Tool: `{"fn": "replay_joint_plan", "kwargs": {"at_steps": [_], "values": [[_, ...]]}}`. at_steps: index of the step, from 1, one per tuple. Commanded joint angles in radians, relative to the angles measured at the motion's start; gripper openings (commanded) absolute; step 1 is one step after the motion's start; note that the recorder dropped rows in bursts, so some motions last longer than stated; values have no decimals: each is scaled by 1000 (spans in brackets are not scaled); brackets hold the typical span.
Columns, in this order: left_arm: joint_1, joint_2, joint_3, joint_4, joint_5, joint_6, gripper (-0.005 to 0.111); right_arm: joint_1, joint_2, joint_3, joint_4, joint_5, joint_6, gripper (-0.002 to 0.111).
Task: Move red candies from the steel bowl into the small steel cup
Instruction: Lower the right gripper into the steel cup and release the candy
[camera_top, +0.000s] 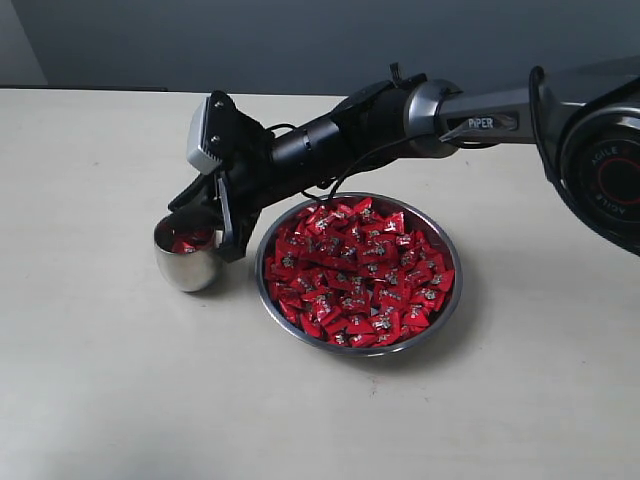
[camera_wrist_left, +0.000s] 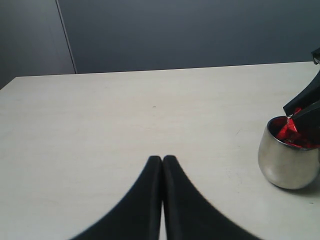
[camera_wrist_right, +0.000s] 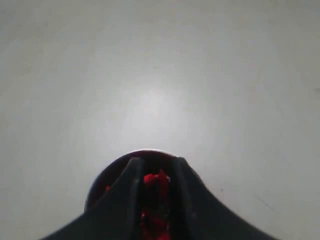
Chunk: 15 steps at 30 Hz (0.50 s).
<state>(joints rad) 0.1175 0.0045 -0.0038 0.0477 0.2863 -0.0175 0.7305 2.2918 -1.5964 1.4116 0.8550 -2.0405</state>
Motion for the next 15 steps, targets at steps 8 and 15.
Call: {"fn": "replay_joint_plan", "kwargs": {"at_steps": [8,15], "values": [[1,-4,4,-3,-2,-2,0,-2,-2,-3,9,-13,28,-1],[1,-4,4,-3,-2,-2,0,-2,-2,-3,0,6,55,8]]}}
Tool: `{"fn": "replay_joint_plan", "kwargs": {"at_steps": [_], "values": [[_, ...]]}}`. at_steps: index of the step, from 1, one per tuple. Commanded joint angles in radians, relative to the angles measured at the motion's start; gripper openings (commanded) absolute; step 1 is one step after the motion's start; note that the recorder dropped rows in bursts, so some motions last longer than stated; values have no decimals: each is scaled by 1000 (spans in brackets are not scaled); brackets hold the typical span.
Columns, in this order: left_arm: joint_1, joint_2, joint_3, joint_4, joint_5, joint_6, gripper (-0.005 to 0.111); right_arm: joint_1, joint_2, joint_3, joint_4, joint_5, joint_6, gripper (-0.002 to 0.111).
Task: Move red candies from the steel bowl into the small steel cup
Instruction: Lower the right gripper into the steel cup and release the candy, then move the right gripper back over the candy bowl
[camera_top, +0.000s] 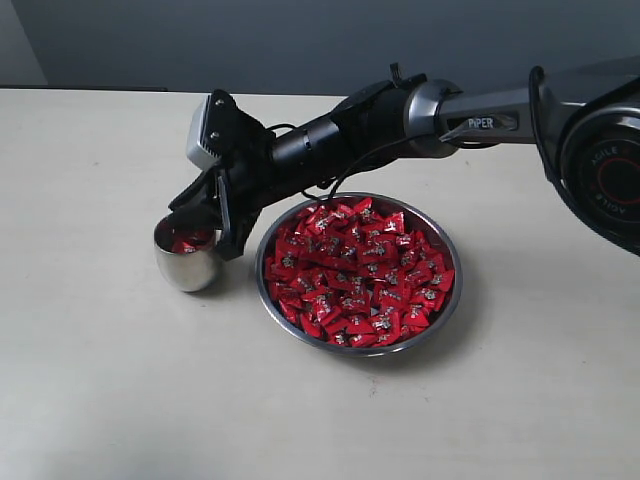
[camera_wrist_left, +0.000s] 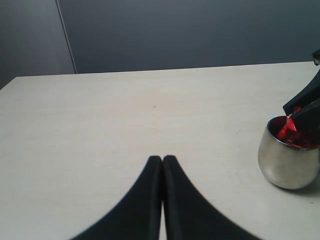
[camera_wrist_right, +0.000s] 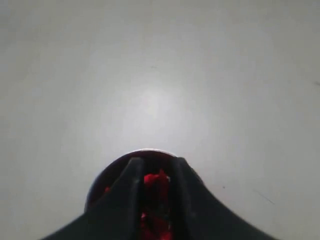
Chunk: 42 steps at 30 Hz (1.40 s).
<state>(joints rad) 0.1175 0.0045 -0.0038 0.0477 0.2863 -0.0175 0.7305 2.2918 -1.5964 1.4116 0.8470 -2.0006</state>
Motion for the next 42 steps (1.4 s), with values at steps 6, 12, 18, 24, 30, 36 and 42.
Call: {"fn": "replay_joint_plan", "kwargs": {"at_steps": [6,12,18,24,30,36,42], "values": [[1,-4,4,-3,-2,-2,0,-2,-4,-3,-16,12,47,39],[1,-4,4,-3,-2,-2,0,-2,-26,-3,-16,14,67,40],[1,-4,4,-3,-2,-2,0,-2,-93,-3,-16,-3,67,40],[1,-4,4,-3,-2,-2,0,-2,-141,-3,-63,-104,186,40],[1,-4,4,-3,-2,-2,0,-13,-171,-3,-130,-170,338,39],[1,-4,4,-3,-2,-2,0,-29,-194,-3,-130,-165,360,8],[1,-4,4,-3,-2,-2,0,-48,-214,-1,-186,-164,456,-1]]}}
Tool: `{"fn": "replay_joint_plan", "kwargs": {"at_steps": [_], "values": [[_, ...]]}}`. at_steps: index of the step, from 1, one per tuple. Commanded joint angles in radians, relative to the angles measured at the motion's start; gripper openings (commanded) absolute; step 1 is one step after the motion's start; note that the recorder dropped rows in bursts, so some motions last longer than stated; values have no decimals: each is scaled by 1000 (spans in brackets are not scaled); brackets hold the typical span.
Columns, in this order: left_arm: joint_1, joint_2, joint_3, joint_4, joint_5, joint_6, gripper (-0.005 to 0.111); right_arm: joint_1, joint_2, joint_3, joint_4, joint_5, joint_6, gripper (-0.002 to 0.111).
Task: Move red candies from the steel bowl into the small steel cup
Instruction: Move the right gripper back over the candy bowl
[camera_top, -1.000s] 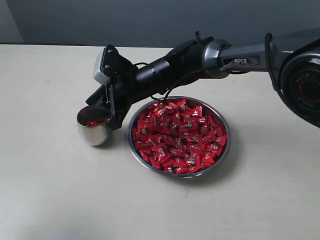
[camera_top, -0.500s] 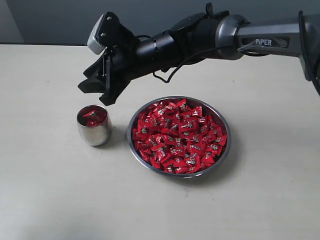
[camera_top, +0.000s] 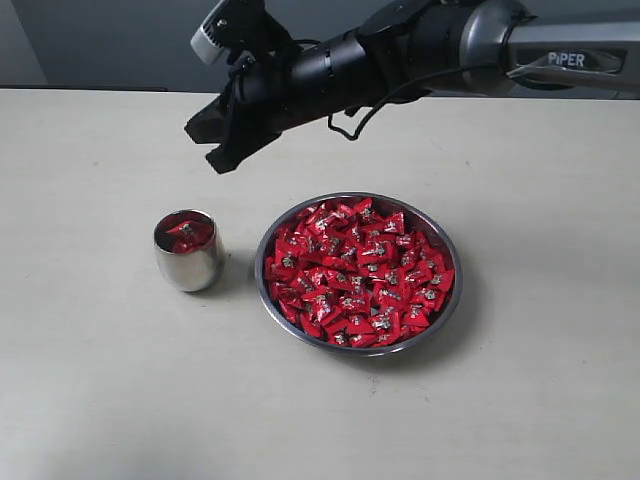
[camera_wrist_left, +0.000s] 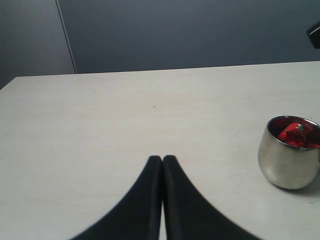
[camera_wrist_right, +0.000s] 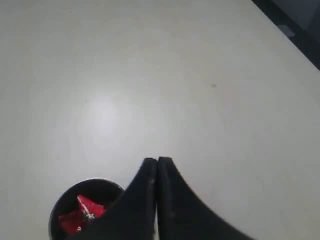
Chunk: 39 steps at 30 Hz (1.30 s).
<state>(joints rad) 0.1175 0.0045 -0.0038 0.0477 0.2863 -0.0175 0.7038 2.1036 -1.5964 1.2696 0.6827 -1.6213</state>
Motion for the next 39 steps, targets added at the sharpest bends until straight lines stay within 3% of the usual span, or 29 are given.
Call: {"fn": "replay_joint_plan", "kwargs": {"at_steps": [1,8,15,21,39], "values": [[1,-4,4,-3,-2,-2,0,-26,-33,6,-46,0,85,-1],[1,-4,4,-3,-2,-2,0,-195,-151,180,-30,-13,159,-1],[1,-4,4,-3,-2,-2,0,-310,-364,507,38,-301,111,-1],[1,-4,4,-3,-2,-2,0,-315,-434,629,206,-530,102,-1],[1,-4,4,-3,-2,-2,0,-314,-361,663,141,-397,102,-1]]}}
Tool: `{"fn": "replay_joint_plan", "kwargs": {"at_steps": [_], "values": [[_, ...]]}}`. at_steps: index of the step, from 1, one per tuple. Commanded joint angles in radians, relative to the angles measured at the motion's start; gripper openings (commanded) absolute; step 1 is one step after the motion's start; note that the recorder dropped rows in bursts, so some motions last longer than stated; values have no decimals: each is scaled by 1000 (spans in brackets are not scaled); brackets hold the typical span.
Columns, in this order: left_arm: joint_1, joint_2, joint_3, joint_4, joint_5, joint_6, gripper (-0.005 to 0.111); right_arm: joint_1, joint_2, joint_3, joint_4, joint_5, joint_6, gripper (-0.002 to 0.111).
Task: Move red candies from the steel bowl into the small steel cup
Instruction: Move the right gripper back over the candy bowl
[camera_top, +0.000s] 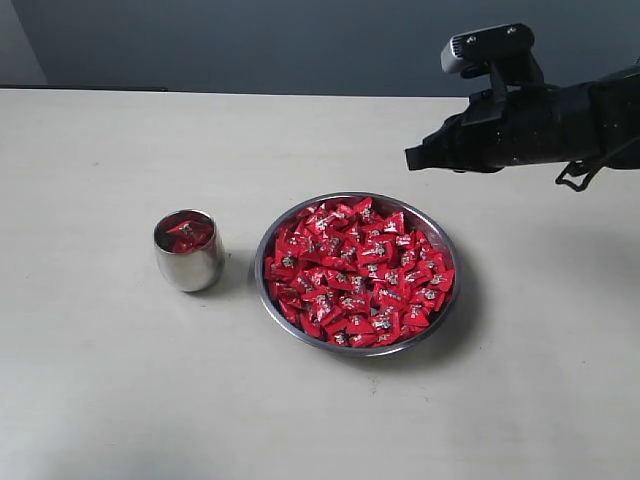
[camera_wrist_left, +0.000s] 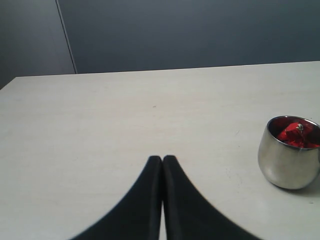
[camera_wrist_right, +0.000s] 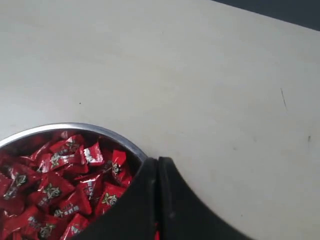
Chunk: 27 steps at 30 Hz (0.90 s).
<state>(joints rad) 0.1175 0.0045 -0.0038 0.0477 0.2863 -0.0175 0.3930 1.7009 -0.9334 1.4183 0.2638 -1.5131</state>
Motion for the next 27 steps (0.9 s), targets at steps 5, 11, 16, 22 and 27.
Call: {"fn": "replay_joint_plan", "kwargs": {"at_steps": [5,11,16,22,27], "values": [[1,-4,4,-3,-2,-2,0,-1,71,0,-8,47,-6,-1],[1,-4,4,-3,-2,-2,0,-1,71,0,-9,137,77,-1],[1,-4,4,-3,-2,-2,0,-1,71,-11,-166,152,269,-1],[1,-4,4,-3,-2,-2,0,-1,71,-154,-558,291,651,-1],[1,-4,4,-3,-2,-2,0,-1,71,-318,-917,425,931,-1]]}}
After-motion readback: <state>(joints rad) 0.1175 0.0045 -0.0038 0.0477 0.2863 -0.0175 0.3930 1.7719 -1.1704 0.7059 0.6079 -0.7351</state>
